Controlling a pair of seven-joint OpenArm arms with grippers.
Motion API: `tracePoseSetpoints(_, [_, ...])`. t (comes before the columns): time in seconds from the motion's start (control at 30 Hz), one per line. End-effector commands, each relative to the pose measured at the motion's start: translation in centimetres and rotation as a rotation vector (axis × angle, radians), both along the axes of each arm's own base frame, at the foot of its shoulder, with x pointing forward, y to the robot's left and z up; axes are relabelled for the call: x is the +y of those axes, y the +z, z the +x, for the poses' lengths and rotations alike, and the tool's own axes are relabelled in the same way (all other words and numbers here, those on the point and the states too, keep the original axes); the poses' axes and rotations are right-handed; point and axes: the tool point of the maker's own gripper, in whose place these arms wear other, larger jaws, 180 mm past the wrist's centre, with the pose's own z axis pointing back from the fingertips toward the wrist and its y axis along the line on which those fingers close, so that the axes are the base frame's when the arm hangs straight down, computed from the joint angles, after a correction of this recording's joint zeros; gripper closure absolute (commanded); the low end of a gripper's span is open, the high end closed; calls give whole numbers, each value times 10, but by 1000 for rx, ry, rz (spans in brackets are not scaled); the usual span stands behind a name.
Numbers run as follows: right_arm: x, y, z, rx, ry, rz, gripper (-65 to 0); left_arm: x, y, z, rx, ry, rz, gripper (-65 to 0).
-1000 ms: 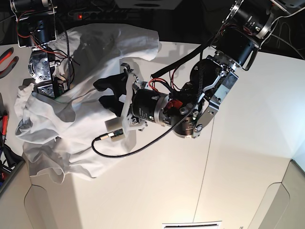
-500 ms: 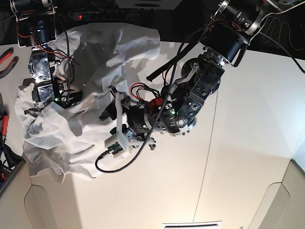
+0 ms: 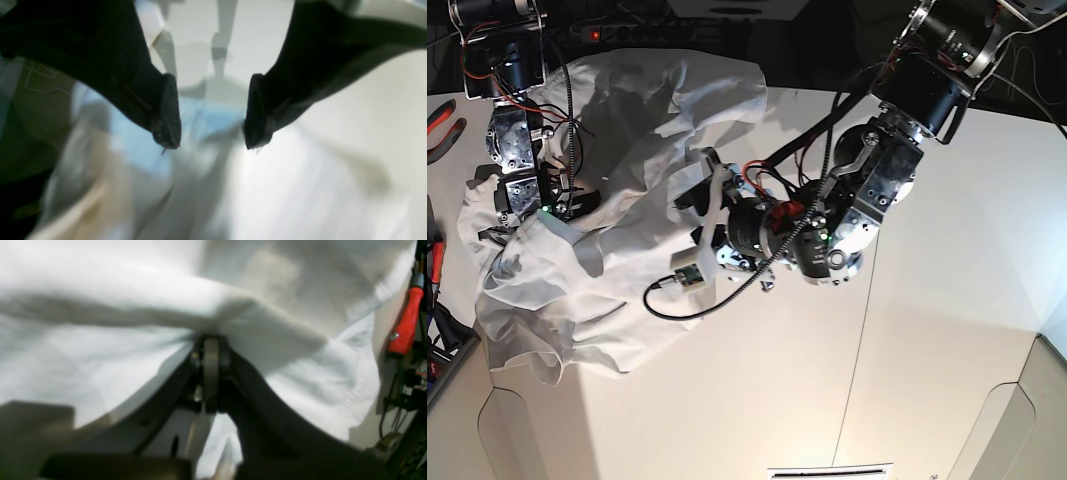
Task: Layout the t-shirt on the table in an organized manner, then fold the t-shirt properly
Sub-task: 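Release the fabric with the left gripper and lift it off the shirt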
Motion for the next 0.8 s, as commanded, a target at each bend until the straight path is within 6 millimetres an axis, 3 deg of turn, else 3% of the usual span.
tracePoseSetpoints(0.0, [11, -11, -14, 71, 11, 50, 0, 1, 13, 10, -33, 3, -29, -345])
tracePoseSetpoints(0.17, [11, -11, -14, 71, 11, 51, 0, 18, 2, 5, -19, 30, -24, -345])
tracePoseSetpoints(0.47, [11, -11, -14, 71, 11, 50, 0, -6, -13, -36, 79, 30, -123, -346])
tracePoseSetpoints(0.67, [11, -11, -14, 71, 11, 51, 0, -24, 0, -32, 64, 48, -189, -346])
tracePoseSetpoints(0.77, [11, -11, -14, 71, 11, 50, 0, -35, 7, -20, 29, 112, -210, -346])
